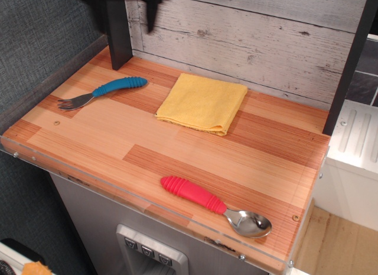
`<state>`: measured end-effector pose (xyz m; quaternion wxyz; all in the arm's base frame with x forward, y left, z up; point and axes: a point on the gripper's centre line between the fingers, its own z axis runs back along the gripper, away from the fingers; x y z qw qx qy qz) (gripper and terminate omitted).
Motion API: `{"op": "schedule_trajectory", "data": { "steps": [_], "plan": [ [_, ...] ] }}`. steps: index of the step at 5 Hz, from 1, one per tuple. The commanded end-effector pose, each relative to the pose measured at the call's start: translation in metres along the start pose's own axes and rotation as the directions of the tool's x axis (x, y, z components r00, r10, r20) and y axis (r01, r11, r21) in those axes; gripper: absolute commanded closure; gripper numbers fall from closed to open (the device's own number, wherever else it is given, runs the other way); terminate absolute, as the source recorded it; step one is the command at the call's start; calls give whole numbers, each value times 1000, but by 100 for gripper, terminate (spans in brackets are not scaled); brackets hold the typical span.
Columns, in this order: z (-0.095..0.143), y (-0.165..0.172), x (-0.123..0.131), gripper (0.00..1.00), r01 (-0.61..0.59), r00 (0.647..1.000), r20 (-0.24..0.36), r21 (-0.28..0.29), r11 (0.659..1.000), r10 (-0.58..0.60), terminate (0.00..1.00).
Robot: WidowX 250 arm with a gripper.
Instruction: Move the yellow cloth to in front of the red spoon.
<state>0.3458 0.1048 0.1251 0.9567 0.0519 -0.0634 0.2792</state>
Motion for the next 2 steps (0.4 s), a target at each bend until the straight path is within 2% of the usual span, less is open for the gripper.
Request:
{"op": "schedule_trajectory", "data": {
  "steps": [1, 2],
  "plan": [
    [-33, -58, 7, 0, 154, 986, 76, -56, 987, -149, 0],
    [-54, -77, 3, 100, 188, 980, 69, -10, 982, -187, 0]
  ]
}}
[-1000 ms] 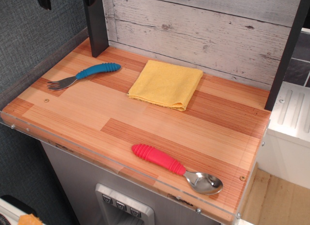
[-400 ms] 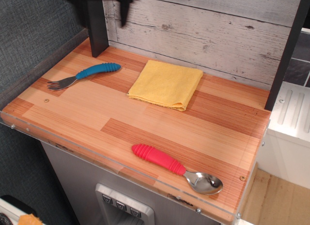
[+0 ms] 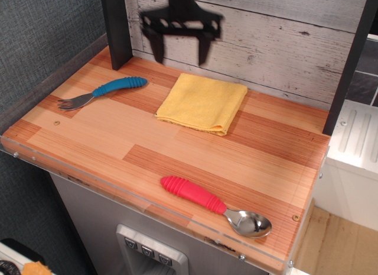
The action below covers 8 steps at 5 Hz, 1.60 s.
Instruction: Move the yellow cloth to in front of the red spoon.
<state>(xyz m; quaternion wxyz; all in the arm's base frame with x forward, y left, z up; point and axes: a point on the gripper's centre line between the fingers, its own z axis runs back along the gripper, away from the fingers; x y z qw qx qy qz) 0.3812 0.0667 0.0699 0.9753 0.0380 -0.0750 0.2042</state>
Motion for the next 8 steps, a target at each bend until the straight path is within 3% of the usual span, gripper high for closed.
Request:
{"op": "schedule_trajectory", "data": {
  "steps": [1, 3, 5, 7, 8],
  "plan": [
    [-15, -31, 5, 100, 58, 996, 72, 37, 998, -60, 0],
    [-24, -37, 2, 100, 63, 993, 97, 13, 998, -64, 0],
    [-41, -46, -15, 100, 60, 997, 46, -36, 998, -58, 0],
    [-43, -55, -37, 100, 65, 998, 10, -22, 998, -65, 0],
    [-38, -63, -51, 100, 79, 997, 13, -43, 996, -79, 0]
  ]
}}
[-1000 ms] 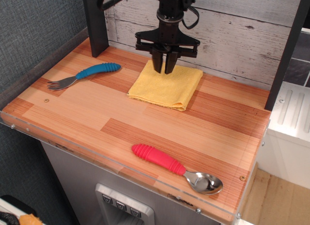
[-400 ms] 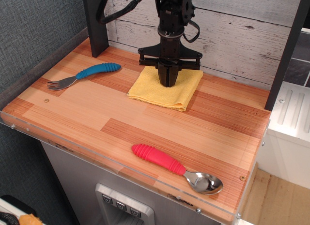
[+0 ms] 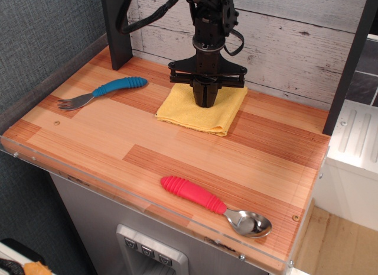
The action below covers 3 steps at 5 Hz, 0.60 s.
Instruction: Move the yellow cloth to in front of the red spoon.
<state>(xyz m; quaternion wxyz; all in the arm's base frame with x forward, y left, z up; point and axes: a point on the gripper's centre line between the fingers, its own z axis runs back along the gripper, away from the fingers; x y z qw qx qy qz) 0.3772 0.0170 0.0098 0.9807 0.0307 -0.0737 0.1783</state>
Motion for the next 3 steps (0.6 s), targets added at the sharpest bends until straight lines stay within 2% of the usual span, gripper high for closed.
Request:
{"op": "schedule_trajectory", "data": {
  "steps": [1, 3],
  "plan": [
    [20, -32, -29, 100, 79, 997, 0, -20, 997, -79, 0],
    [25, -53, -46, 100, 134, 991, -2, -30, 991, -134, 0]
  ]
}}
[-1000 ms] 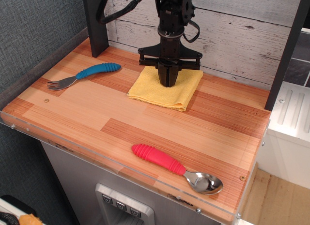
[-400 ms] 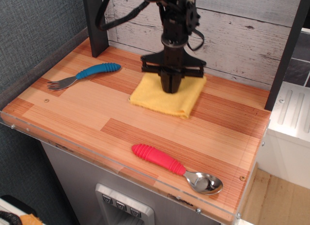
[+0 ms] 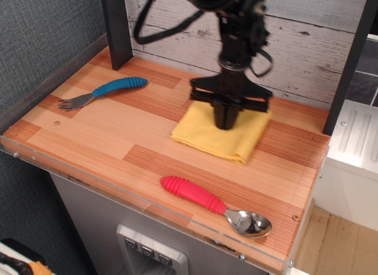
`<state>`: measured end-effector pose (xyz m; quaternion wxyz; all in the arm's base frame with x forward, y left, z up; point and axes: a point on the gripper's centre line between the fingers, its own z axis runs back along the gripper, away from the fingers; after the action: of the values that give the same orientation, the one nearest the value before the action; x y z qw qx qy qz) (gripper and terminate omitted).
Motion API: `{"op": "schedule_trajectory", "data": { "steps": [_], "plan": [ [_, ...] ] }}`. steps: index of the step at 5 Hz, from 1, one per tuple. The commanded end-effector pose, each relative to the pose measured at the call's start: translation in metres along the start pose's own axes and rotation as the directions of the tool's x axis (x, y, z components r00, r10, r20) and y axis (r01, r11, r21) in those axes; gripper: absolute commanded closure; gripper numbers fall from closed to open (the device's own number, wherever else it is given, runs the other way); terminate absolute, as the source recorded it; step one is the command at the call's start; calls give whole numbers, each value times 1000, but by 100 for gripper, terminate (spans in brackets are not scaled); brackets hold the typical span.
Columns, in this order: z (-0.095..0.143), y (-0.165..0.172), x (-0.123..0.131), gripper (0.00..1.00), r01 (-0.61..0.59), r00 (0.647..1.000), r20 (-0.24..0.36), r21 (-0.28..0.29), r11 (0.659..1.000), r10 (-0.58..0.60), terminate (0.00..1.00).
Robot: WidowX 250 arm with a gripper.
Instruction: Move the yellow cloth to in front of the red spoon.
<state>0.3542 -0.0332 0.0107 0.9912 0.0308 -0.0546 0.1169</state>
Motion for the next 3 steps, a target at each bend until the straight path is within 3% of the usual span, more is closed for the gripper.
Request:
{"op": "schedule_trajectory", "data": {
  "steps": [1, 3],
  "plan": [
    [21, -31, -17, 100, 14, 999, 31, -37, 999, -13, 0],
    [23, -52, -29, 100, 37, 999, 23, -16, 999, -37, 0]
  ]
}}
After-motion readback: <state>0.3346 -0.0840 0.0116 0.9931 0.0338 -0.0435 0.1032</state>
